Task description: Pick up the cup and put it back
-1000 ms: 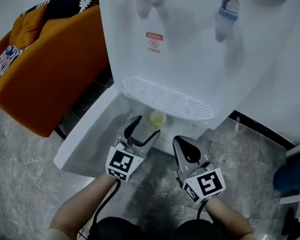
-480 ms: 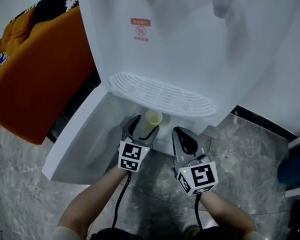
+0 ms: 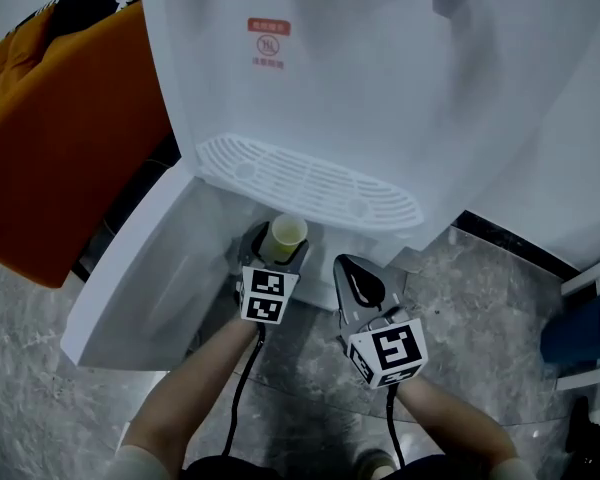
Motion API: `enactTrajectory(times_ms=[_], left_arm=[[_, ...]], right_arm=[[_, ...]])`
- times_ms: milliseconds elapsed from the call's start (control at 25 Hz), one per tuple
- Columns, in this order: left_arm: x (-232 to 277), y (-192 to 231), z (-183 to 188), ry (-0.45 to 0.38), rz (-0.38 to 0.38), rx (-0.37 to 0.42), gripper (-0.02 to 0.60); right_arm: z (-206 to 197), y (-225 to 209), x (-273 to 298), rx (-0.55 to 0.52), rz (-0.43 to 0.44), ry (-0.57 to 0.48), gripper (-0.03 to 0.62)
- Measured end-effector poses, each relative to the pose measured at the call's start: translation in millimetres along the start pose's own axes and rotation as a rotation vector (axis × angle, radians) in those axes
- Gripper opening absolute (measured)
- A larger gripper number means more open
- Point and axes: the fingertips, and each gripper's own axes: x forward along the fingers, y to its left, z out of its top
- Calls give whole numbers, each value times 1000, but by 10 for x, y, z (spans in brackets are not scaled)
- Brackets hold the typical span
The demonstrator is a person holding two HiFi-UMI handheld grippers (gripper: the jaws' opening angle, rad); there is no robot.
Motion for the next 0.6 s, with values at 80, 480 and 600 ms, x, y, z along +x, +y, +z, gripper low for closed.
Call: enactTrajectory(times_ms=[80, 480, 600], left_arm=[[13, 24, -22, 4, 6, -12, 347], [-192, -10, 37, -28, -34, -1, 313], [-359, -118, 81, -45, -77, 28, 311]], right_arm=[[-14, -2, -1, 4, 6, 6, 3], [-31, 113, -30, 14, 38, 20, 3], [16, 199, -49, 11, 67, 13, 3]])
